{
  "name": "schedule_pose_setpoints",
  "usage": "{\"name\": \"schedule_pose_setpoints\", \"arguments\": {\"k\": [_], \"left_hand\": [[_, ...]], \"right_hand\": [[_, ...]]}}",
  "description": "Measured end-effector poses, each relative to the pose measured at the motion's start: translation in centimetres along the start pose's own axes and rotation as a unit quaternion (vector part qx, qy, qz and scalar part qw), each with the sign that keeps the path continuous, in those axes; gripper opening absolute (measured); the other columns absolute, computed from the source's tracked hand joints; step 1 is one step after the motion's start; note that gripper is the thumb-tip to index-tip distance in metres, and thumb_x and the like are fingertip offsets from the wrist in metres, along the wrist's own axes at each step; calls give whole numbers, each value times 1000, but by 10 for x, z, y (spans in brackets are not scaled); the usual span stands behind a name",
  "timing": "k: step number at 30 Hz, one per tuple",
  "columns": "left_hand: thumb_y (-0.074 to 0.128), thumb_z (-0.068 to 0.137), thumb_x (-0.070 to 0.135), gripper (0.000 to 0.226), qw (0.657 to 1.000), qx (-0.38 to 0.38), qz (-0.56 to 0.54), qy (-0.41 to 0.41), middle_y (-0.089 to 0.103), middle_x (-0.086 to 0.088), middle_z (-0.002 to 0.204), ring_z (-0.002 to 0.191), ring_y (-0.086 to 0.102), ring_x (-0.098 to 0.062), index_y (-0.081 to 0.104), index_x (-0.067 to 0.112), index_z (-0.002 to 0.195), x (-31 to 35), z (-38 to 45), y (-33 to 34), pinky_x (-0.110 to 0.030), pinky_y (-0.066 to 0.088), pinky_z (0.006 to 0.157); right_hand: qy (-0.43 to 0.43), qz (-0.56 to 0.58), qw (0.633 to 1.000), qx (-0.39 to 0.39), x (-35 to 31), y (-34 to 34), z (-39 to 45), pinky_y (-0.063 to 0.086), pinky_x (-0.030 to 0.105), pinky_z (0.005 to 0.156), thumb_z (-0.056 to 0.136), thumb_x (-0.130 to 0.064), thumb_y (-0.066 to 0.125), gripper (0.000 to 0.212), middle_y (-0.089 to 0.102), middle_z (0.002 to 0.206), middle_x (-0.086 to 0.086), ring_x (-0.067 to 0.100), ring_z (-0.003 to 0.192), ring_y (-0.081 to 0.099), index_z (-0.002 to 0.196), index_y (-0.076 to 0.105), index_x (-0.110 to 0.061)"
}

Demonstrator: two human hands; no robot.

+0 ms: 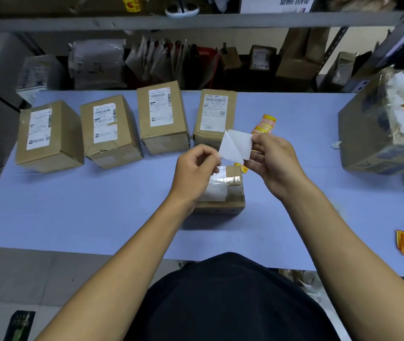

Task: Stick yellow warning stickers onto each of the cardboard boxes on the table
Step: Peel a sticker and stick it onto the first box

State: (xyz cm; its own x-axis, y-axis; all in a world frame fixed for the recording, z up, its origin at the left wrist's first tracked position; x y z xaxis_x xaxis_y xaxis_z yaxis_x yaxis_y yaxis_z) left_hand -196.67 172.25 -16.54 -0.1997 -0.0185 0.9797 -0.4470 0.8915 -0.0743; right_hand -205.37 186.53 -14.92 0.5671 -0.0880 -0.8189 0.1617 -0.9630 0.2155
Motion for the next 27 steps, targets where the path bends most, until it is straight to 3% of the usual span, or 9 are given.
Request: {"name": "schedule_pose_setpoints", "arguments": {"k": [7, 10, 12, 15, 19, 22, 25, 27], "left_hand": [[57, 75, 22, 17, 994, -52, 56, -83, 61, 9, 59, 55, 55, -8, 65, 27, 61, -37, 2, 31, -26, 46, 58], [58, 73, 31, 13, 988, -66, 88, -107, 68, 1, 67, 60, 60, -14, 67, 31, 64, -46, 4, 46, -37, 49, 61], [59, 72, 39, 12, 985, -82, 115, -103, 67, 9, 65, 62, 59, -15, 68, 33, 65, -48, 5, 56, -34, 49, 61], [63, 79, 26, 16, 976, -117, 165, -85, 65, 14, 61, 53, 57, -3, 67, 32, 65, -48, 9, 72, -21, 44, 58], [71, 86, 14, 17, 960, -145, 221, -91, 67, 7, 70, 54, 66, -8, 66, 27, 75, -51, 16, 83, -21, 50, 57], [77, 83, 15, 11, 961, -141, 203, -122, 68, 9, 69, 56, 70, -10, 67, 18, 80, -49, 18, 80, -18, 49, 53], [78, 84, 23, 16, 966, -107, 117, -202, 66, 1, 69, 53, 68, -17, 65, 15, 83, -50, 16, 70, -24, 52, 51], [68, 91, 29, 15, 957, -105, 57, -264, 65, -3, 66, 49, 65, -15, 64, 17, 83, -51, 13, 63, -24, 54, 48]], "right_hand": [[15, 67, 992, 108, -7, -52, 16, 56, 25, 57, 94, -8, 51, 14, 70, 74, 4, 16, 61, 67, 85, 61, -10], [13, 63, 991, 118, -11, -66, 21, 57, 25, 59, 94, -8, 51, 13, 69, 78, 5, 18, 66, 66, 85, 60, -11], [10, 47, 992, 115, -12, -71, 24, 57, 25, 60, 93, -8, 51, 13, 69, 80, 6, 18, 67, 66, 85, 61, -11], [6, 23, 994, 104, -12, -70, 28, 57, 24, 57, 93, -7, 52, 14, 69, 77, 5, 14, 59, 66, 84, 62, -10], [-1, -22, 997, 69, -7, -62, 32, 55, 21, 55, 93, -9, 52, 15, 70, 72, 1, 10, 58, 67, 86, 65, -11], [-19, -71, 995, 62, -2, -53, 35, 55, 22, 57, 94, -11, 52, 17, 69, 80, 1, 13, 67, 68, 83, 64, -13], [-77, -149, 983, 80, 1, -47, 37, 58, 26, 61, 94, -12, 52, 20, 66, 85, 1, 22, 80, 64, 78, 62, -17], [-121, -209, 966, 88, 3, -42, 36, 60, 38, 71, 94, -16, 53, 19, 65, 87, 2, 28, 88, 63, 78, 62, -20]]}}
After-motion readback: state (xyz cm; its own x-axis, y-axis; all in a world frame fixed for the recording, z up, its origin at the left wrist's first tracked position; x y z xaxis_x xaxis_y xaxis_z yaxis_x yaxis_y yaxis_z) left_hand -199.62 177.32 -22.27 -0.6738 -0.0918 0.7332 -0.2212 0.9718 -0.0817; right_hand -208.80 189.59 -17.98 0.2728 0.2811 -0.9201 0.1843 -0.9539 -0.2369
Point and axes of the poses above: each hand's wrist, its own z-axis towards the middle knuckle, its own y-axis out of the palm, x = y × z, the point moved 3 cm from there along z, towards the middle knuckle
